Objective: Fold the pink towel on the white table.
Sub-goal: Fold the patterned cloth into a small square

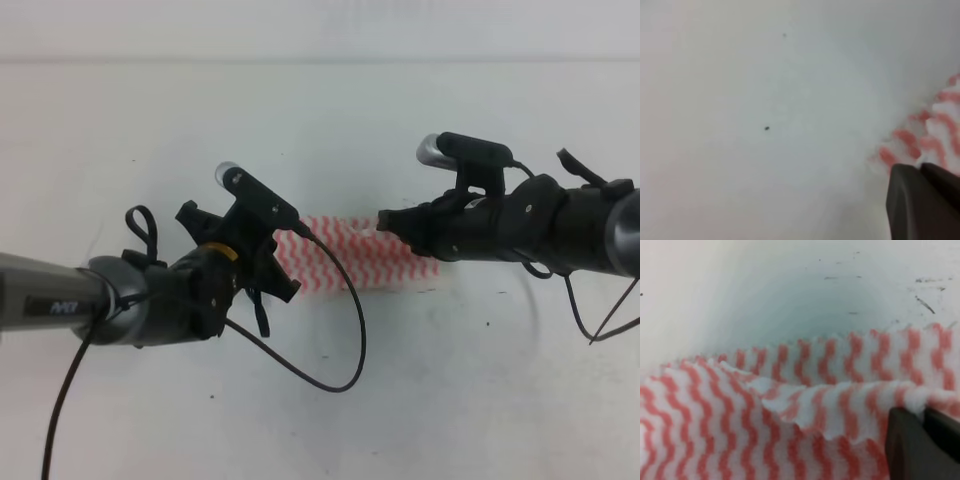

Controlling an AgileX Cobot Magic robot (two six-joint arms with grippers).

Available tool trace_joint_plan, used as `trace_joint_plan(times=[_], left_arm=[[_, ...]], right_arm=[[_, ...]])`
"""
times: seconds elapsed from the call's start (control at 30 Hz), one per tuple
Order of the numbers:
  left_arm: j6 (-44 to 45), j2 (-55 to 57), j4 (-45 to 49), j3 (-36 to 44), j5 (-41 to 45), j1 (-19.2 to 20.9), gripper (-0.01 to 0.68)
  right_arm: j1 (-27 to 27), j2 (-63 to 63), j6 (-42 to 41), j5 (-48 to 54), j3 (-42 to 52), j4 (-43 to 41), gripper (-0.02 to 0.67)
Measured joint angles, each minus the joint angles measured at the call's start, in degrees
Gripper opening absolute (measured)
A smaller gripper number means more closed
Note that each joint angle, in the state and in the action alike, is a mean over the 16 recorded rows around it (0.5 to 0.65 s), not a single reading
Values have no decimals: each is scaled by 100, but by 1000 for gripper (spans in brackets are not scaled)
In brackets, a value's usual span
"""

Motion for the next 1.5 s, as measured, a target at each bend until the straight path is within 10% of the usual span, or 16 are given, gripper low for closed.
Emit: trace_joint_plan(times=[1.5], left_arm=[[1,317,-132,-273,-132,-1,-3]], right_arm=[[-102,23,5,-16,-8,5,-17]])
